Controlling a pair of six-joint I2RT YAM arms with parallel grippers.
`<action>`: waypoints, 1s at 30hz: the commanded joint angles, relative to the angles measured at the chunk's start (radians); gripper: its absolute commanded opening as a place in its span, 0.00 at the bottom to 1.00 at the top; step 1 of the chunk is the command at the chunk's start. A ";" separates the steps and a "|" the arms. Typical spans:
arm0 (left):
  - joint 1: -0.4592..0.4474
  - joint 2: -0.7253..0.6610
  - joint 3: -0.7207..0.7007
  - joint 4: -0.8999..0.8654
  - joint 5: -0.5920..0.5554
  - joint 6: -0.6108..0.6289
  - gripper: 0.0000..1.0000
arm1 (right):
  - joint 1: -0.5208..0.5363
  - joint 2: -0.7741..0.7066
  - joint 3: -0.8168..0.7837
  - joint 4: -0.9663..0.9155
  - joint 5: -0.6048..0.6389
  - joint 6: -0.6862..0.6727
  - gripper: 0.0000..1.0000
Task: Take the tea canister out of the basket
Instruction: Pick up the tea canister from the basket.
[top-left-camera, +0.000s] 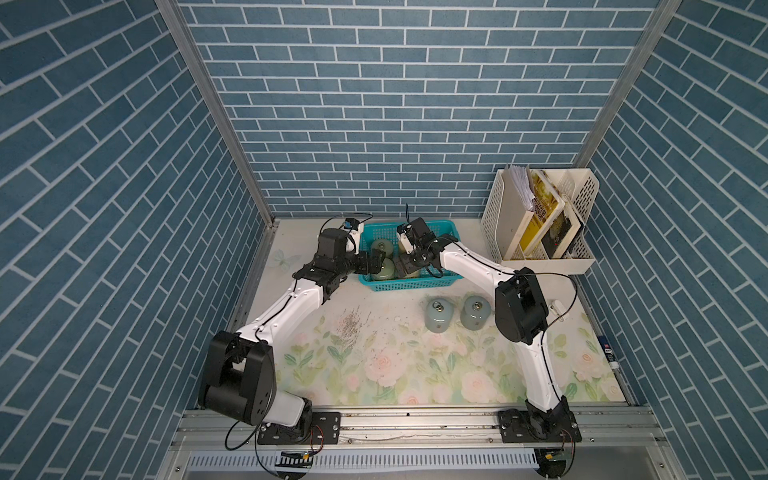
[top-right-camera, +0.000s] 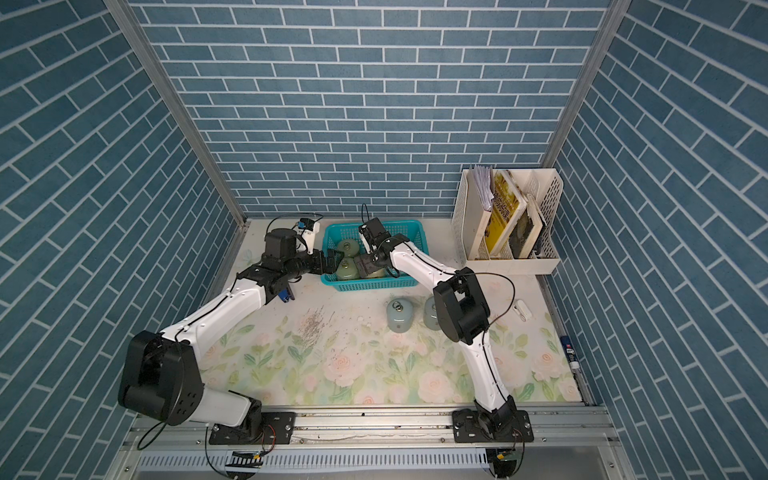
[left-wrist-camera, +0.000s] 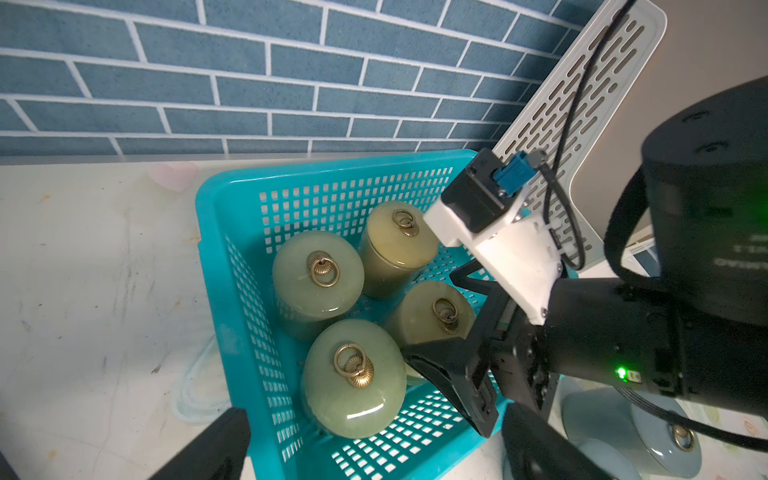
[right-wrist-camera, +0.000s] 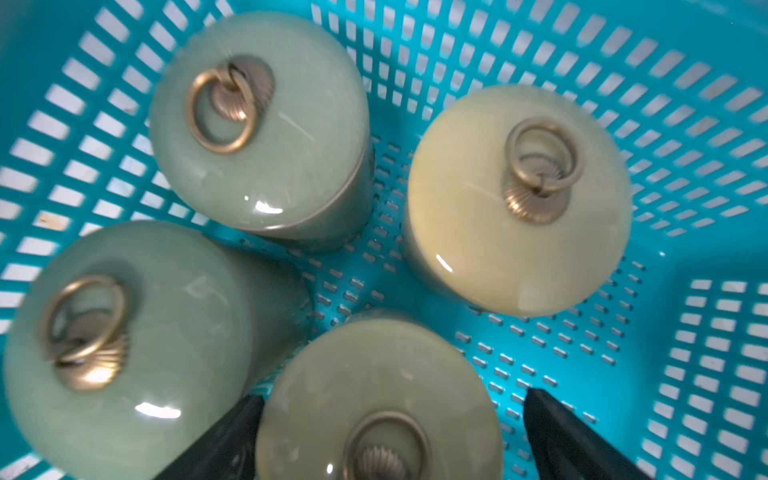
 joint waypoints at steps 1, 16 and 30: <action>-0.001 0.015 -0.004 0.004 0.001 0.012 1.00 | -0.006 0.037 0.020 -0.040 -0.019 0.019 0.98; -0.004 0.016 0.024 -0.005 0.047 0.033 1.00 | -0.026 -0.026 -0.005 -0.011 -0.017 0.017 0.19; -0.003 -0.117 0.049 -0.070 -0.073 0.048 1.00 | -0.028 -0.237 0.006 0.075 -0.004 -0.024 0.00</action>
